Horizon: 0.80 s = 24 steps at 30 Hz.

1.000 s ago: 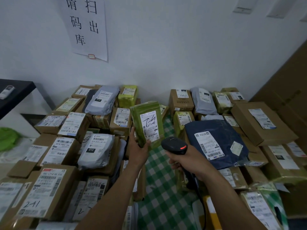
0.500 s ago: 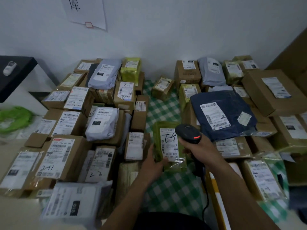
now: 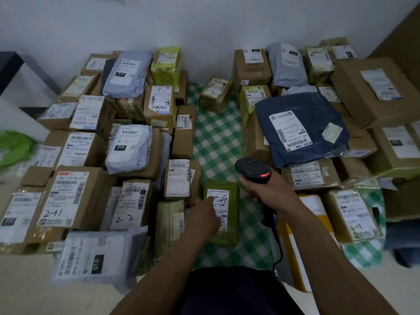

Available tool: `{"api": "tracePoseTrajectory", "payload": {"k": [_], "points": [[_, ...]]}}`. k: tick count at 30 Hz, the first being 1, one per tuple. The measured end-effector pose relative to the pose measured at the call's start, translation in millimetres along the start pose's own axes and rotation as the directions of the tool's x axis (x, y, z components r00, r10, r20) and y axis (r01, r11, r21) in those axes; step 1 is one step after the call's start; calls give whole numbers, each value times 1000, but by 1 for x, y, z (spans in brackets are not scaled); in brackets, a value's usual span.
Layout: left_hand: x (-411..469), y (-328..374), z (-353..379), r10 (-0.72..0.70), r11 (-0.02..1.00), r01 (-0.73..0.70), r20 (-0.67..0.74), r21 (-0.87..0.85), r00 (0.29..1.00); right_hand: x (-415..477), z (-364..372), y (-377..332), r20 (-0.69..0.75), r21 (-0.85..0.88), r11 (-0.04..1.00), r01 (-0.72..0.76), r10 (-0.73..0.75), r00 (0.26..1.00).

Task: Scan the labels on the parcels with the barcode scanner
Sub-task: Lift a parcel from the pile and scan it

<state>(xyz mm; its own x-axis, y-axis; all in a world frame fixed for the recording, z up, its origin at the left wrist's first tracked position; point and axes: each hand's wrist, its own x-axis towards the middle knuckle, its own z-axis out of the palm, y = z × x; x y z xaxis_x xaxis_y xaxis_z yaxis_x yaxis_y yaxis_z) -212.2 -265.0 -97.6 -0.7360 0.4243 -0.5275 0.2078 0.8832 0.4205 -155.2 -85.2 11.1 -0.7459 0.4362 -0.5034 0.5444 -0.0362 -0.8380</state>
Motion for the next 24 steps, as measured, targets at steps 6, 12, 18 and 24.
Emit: {"api": "tracePoseTrajectory", "payload": {"k": [6,12,18,24], "points": [[54,26,-26,277,955,-283,71,89,958,1,-5,2,-15,-2,1000,-11,11,1000],[60,5,-1,219,949,-266,251,170,943,3,-11,9,-20,24,999,-25,25,999],[44,-16,5,234,938,-275,200,211,951,7,-12,8,-22,26,999,-27,28,999],[50,13,-23,265,949,-276,88,155,960,8,-27,3,-68,57,998,16,-12,998]]}}
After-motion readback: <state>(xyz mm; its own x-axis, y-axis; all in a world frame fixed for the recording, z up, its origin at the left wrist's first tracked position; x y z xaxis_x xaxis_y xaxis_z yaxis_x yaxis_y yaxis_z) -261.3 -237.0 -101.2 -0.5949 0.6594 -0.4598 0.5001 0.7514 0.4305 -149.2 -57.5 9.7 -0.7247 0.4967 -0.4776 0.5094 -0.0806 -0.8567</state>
